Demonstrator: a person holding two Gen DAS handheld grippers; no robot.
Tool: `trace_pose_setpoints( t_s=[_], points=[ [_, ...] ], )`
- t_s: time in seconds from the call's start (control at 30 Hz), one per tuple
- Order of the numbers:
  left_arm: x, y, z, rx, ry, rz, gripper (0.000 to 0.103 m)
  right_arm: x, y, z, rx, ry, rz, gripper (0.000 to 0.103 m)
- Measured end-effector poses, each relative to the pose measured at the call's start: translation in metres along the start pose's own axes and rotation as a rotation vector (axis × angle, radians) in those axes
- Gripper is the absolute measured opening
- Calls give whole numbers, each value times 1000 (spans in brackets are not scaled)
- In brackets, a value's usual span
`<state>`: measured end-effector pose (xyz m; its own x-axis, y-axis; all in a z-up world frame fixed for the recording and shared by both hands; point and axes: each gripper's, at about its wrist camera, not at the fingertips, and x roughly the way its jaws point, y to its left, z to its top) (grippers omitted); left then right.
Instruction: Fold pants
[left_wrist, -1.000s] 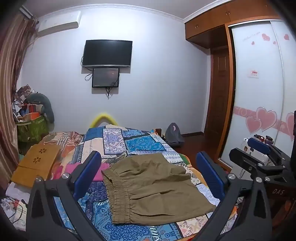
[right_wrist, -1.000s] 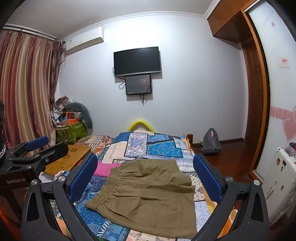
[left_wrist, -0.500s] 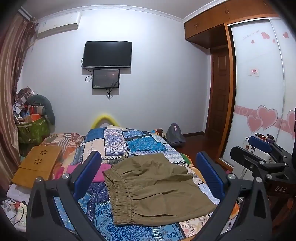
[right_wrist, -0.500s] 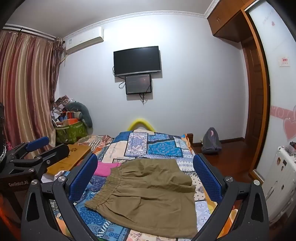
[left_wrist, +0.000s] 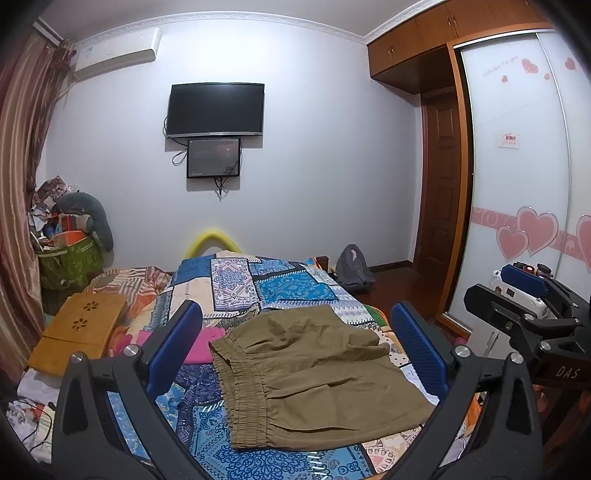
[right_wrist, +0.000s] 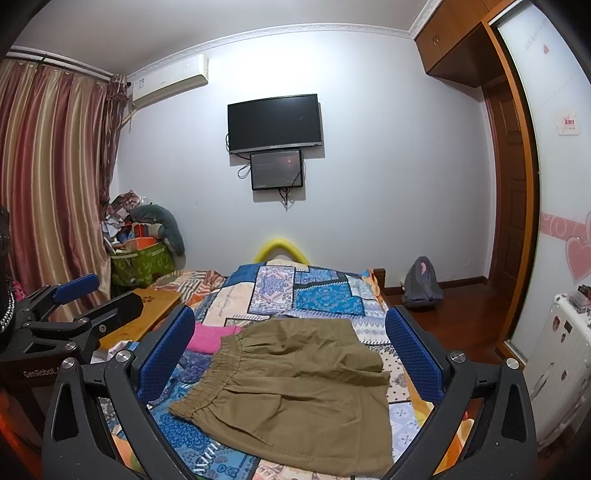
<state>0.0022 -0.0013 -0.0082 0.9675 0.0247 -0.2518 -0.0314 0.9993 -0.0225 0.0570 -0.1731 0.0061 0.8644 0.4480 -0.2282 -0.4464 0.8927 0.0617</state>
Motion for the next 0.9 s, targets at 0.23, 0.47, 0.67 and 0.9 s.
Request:
trace_pose_setpoints(
  t_s=[0.23,0.47,0.67,0.9],
  points=[
    [0,-1,1,2,-2,2,103,1,0,1,-1,-1,0,103],
    [-1,-2,2,3,-7,6,103,0,1,-1,-1,-2,-1,103],
    [-3,-3,3,1,-10,1,103,-1,-1,2,-3,-8,-1,103],
    [-7,-5,4,7,-17,0,103,-2,-1,3,-6,-16,-7,103]
  ],
)
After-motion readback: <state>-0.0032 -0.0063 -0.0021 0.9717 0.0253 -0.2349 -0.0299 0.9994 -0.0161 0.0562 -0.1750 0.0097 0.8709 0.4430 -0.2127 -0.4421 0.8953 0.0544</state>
